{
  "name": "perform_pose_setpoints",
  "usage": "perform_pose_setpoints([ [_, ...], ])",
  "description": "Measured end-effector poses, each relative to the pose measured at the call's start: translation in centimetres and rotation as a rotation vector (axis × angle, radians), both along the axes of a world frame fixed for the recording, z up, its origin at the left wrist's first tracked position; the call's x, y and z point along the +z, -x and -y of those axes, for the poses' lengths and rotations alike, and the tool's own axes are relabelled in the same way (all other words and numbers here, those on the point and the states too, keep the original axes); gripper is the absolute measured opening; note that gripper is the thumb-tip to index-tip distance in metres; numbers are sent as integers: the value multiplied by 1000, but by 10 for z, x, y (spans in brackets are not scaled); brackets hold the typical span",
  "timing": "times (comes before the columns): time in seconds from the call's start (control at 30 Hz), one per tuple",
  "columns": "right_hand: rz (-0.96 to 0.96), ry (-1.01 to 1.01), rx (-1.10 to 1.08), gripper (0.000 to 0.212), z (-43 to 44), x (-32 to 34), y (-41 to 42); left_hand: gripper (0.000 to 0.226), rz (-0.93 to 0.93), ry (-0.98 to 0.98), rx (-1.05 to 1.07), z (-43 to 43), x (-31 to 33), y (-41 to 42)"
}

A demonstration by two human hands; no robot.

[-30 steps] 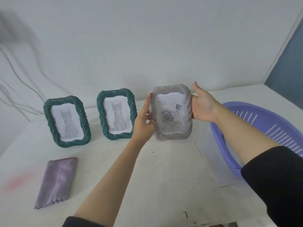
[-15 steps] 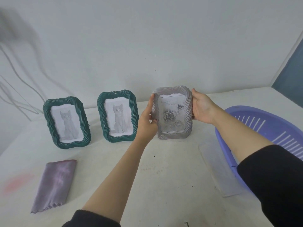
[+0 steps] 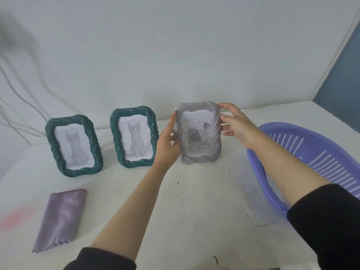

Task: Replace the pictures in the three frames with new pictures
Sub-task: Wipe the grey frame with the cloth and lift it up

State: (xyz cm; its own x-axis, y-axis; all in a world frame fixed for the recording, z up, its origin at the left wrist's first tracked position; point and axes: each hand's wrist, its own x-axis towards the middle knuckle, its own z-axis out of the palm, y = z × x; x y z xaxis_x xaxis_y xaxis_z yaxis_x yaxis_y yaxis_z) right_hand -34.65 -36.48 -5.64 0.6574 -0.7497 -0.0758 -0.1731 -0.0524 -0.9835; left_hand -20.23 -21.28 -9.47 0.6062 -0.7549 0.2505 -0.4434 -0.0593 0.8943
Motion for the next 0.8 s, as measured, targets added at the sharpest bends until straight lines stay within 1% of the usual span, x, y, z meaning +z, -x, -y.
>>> perform_pose_setpoints([
  [0.17, -70, 90, 1, 31, -11, 8, 9, 87, 39, -37, 31, -1, 0, 5],
  [0.27, -130, 193, -22, 37, -17, 17, 24, 86, 153, -64, 70, -4, -4, 18],
  [0.33, -149, 249, -24, 37, -23, 23, 41, 78, 273, -50, 129, -9, -6, 34],
  [0.37, -160, 272, -24, 36, -25, 25, 52, 70, 344, -7, 133, -12, -8, 45],
  [0.43, -190, 327, -39, 33, -28, 26, 78, 54, 439, 71, 47, -18, -15, 66],
  [0.47, -216, 359, -58, 32, -30, 26, 93, 47, 444, 68, -14, -20, -20, 76],
  [0.53, -296, 424, -112, 31, -33, 22, 126, 38, 398, -10, -110, -22, -32, 95],
  [0.6, -396, 511, -189, 34, -38, 15, 160, 37, 364, -108, -169, -20, -45, 109],
  [0.7, -612, 653, -329, 36, -41, 2, 206, 48, 387, -263, -206, -9, -59, 120],
  [0.8, -813, 689, -423, 38, -47, -9, 236, 57, 392, -330, -204, 4, -63, 128],
])
